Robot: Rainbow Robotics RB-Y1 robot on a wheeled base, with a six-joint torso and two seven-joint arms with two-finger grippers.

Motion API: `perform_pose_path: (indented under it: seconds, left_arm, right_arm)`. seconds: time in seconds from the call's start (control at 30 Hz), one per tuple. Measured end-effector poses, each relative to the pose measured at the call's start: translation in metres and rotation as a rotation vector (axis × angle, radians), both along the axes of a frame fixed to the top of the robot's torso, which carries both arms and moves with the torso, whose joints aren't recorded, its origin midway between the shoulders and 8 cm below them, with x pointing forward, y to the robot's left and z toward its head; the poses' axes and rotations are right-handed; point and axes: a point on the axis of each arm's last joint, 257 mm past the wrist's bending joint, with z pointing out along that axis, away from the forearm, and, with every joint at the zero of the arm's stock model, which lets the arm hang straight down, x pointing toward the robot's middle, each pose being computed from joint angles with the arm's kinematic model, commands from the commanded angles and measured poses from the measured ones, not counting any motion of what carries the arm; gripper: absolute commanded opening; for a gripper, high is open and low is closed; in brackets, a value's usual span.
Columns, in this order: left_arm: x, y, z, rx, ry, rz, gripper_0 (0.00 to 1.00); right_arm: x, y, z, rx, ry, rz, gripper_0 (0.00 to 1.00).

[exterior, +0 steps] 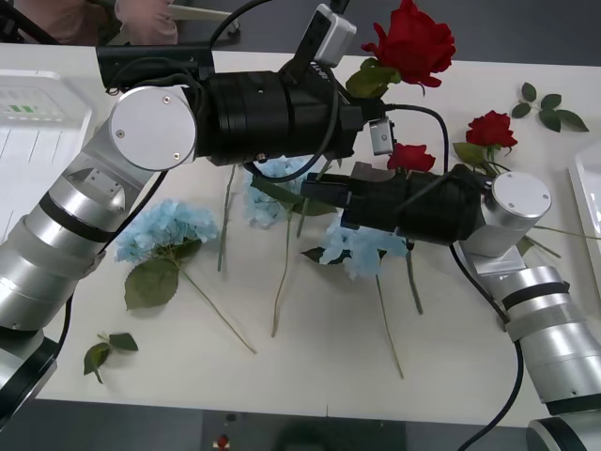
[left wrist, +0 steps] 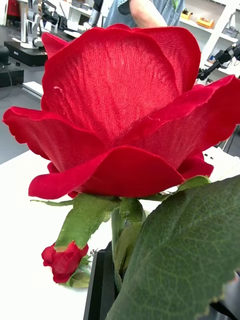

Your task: Put the red flowers into the right box and the blue flowers into the left box

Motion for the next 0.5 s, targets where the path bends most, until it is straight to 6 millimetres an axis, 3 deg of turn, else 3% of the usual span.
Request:
perform_pose_path:
  seconds: [0.4, 0.43, 0.47, 0.5]
  left_arm:
    - [-0.0006, -0.0003, 0.0011, -0.001, -0.002, -0.001, 0.0]
    - [-0.0006, -0.0003, 0.001, -0.001, -0.002, -0.001, 0.09]
    - [-0.0006, -0.0003, 0.0009, -0.001, -0.002, -0.001, 0.4]
    - [-0.0007, -0.0003, 0.0009, -0.001, -0.002, -0.001, 0.82]
  right_arm:
    - [-0.0045, 0.0065, 0.0088, 0.064, 0.027, 0.009, 0.0]
    - [-0.0041, 0.0072, 0.0086, 0.069, 0.033, 0.005, 0.0]
    - [-0.0038, 0.0078, 0.0079, 0.069, 0.038, 0.003, 0.0]
    - [-0.0035, 0.008, 0.0065, 0.066, 0.042, 0.001, 0.0]
